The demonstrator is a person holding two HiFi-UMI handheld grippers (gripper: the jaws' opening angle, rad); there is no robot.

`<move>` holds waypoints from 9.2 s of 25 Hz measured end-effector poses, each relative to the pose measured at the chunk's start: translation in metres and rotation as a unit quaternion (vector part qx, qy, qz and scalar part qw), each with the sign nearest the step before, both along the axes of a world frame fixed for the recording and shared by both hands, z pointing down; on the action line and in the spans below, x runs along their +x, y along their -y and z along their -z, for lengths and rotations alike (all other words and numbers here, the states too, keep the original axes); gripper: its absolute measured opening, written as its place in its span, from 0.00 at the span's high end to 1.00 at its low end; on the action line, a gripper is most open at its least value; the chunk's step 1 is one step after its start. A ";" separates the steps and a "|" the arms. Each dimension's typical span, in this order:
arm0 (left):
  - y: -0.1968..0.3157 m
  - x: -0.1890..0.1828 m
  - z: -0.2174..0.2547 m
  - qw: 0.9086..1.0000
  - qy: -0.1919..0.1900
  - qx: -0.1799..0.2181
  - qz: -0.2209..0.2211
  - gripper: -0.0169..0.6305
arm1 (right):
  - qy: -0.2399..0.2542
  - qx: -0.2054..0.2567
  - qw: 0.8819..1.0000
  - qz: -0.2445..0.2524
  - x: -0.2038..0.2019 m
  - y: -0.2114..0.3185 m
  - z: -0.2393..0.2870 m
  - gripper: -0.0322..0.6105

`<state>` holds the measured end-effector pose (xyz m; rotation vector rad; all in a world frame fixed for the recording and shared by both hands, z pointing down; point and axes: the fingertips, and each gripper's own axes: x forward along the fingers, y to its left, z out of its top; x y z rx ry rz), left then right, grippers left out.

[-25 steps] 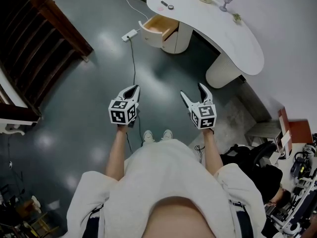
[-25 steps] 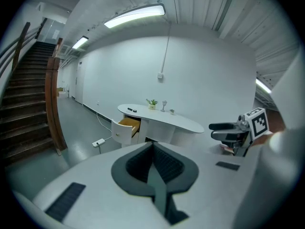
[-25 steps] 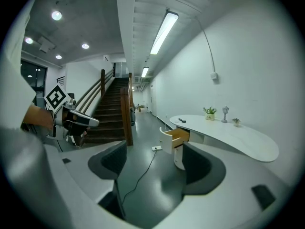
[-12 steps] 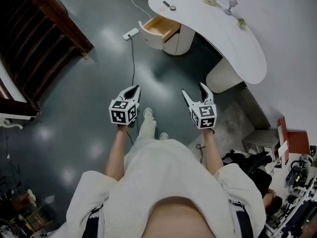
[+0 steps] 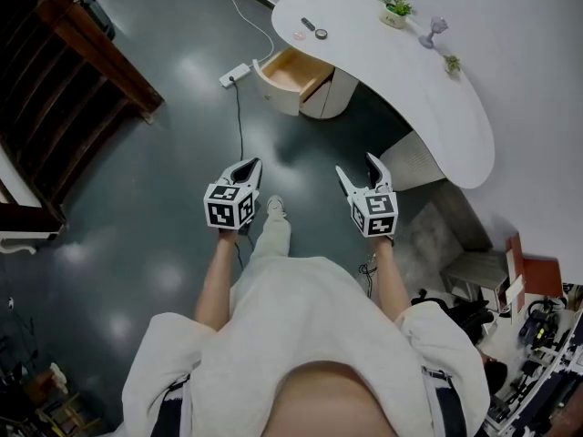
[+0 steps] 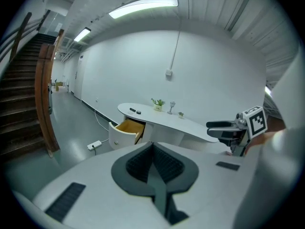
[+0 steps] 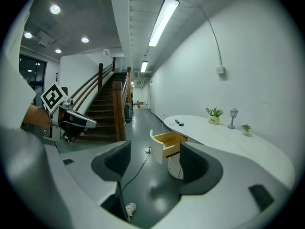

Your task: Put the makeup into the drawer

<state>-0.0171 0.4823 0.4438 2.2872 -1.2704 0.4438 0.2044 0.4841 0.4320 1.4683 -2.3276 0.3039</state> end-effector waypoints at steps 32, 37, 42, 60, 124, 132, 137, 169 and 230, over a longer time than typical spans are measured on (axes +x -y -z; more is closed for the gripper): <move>0.359 -0.011 -0.017 0.999 0.000 -0.013 -0.047 0.96 | -0.007 -0.030 0.999 -0.045 -0.012 0.341 -0.031 0.49; 0.421 -0.005 -0.014 1.000 0.008 -0.018 -0.024 0.96 | -0.003 -0.038 0.999 -0.020 -0.006 0.412 -0.035 0.49; 0.473 0.011 -0.014 1.000 0.014 -0.027 -0.005 0.96 | -0.002 -0.056 0.998 0.005 0.005 0.471 -0.045 0.49; 0.555 0.018 -0.033 0.997 0.023 -0.060 0.040 0.96 | -0.024 -0.156 0.985 0.065 0.000 0.571 -0.125 0.49; 0.508 -0.111 -0.105 0.987 -0.016 -0.138 0.078 0.96 | -0.081 -0.256 0.936 0.229 -0.204 0.495 -0.213 0.62; 0.507 -0.118 -0.136 0.984 -0.018 -0.165 0.069 0.96 | -0.115 -0.310 0.917 0.224 -0.212 0.500 -0.292 0.62; 0.511 -0.122 -0.153 0.982 -0.021 -0.177 0.068 0.96 | -0.132 -0.342 0.902 0.229 -0.214 0.507 -0.333 0.62; 0.516 -0.126 -0.163 0.982 -0.007 -0.177 0.062 0.96 | -0.115 -0.336 0.913 0.199 -0.219 0.528 -0.371 0.53; 0.533 -0.073 -0.138 0.989 -0.013 -0.144 0.031 0.96 | -0.055 -0.195 0.963 0.177 -0.190 0.553 -0.164 0.59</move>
